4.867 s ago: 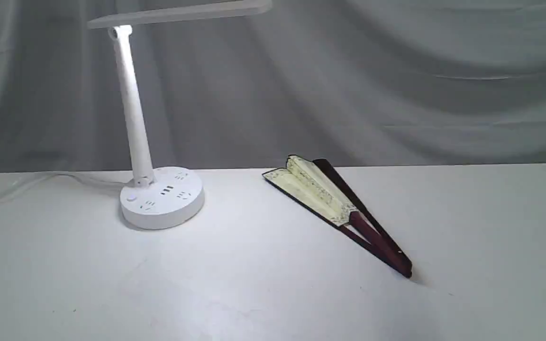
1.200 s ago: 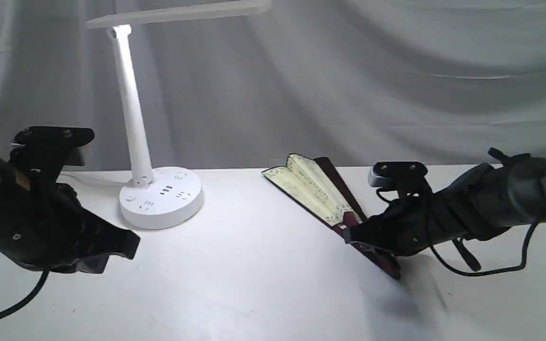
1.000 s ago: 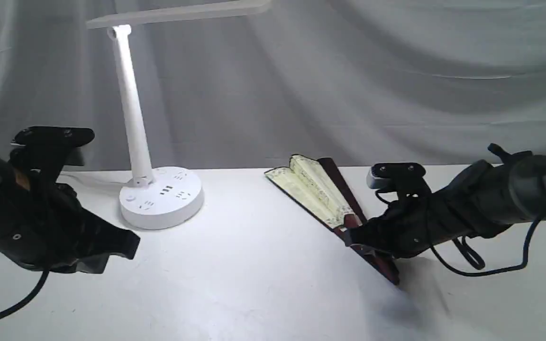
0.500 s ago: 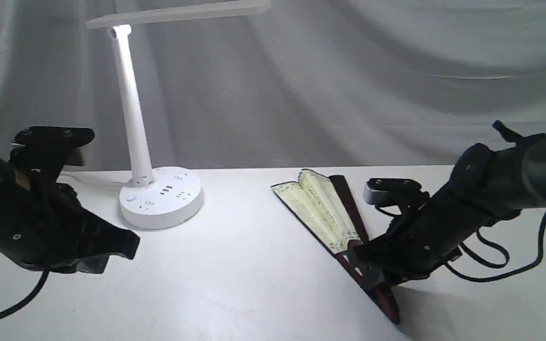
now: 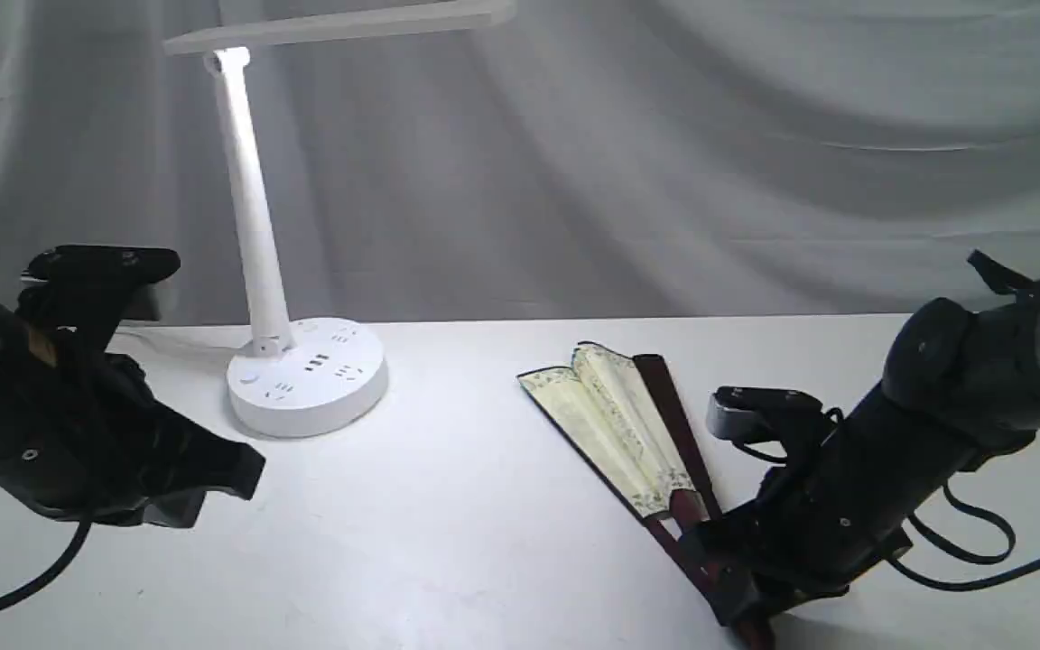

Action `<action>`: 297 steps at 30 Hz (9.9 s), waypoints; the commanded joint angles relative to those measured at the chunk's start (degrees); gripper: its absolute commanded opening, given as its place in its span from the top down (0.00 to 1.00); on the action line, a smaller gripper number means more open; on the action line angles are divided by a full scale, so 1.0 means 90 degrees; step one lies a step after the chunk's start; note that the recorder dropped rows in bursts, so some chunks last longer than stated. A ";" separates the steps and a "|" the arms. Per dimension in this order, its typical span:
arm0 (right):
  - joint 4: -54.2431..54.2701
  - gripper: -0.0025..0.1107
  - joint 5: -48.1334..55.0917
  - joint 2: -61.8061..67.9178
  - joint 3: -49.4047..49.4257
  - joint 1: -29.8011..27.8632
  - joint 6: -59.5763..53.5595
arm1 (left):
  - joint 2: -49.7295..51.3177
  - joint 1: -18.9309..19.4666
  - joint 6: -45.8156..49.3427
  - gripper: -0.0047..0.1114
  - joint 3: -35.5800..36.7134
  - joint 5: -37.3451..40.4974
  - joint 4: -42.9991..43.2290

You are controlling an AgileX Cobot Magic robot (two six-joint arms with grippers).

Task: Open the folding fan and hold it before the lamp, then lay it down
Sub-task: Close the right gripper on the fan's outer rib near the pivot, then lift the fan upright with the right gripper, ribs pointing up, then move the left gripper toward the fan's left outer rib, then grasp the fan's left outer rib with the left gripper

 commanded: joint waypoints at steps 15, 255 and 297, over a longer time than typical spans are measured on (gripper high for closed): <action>0.0132 0.76 -0.0167 -0.1223 0.1048 0.0224 0.0183 | -0.0011 -0.0037 -0.0063 0.96 -0.0040 0.0012 -0.0001; 0.5579 0.98 0.3295 -0.1223 0.1164 -0.1485 -0.3705 | 0.4726 -0.0925 -1.0195 0.41 0.0138 -1.2405 0.4615; 0.5637 0.98 0.3295 -0.1156 0.1164 -0.1485 -0.3752 | 0.4703 -0.0925 -1.0923 0.96 -0.0289 -1.2405 0.4442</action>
